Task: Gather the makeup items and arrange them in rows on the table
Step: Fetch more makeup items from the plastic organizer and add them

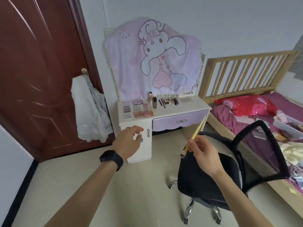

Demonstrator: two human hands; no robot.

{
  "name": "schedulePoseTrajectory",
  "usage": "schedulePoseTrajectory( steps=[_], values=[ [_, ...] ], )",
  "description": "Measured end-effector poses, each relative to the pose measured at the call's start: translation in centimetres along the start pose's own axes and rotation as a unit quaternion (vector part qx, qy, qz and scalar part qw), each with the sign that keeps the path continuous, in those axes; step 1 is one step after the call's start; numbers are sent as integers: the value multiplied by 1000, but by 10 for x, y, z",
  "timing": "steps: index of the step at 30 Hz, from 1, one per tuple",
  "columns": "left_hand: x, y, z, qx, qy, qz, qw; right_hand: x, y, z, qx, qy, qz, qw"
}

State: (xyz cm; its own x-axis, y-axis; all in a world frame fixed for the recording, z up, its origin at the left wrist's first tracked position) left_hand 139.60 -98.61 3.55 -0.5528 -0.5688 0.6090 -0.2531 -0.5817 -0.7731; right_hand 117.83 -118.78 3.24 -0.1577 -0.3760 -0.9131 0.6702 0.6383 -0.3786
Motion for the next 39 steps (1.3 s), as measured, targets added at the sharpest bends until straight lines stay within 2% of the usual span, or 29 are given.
schedulePoseTrajectory(
  steps=[9, 20, 27, 32, 39],
  values=[
    [-36, 66, 170, -77, 17, -24, 997, 41, 42, 136, 37, 72, 2, 997],
    [-45, 173, 366, -146, 17, -8, 989, 123, 57, 332, 32, 130, 31, 991],
    [-64, 231, 451, -165, -12, -16, 986, 166, 70, 429, 28, 170, 34, 984],
    [-80, 278, 500, -196, -9, 28, 980, 202, 84, 479, 28, 226, 37, 973],
    [-101, 344, 573, -308, -40, -27, 950, 252, 99, 552, 50, 307, -7, 950]
  ],
)
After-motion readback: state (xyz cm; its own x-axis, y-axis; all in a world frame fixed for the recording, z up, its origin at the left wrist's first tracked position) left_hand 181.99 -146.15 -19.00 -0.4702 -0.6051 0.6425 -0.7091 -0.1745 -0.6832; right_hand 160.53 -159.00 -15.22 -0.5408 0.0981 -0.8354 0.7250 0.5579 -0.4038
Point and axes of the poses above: each hand's wrist, its own z-axis towards the middle knuckle, its own y-axis out of the palm, x = y × z, the point moved 6 cm from there along z, towards the middle knuckle, and after that the axes turned 2 degrees about z, right-handed, at the moved point
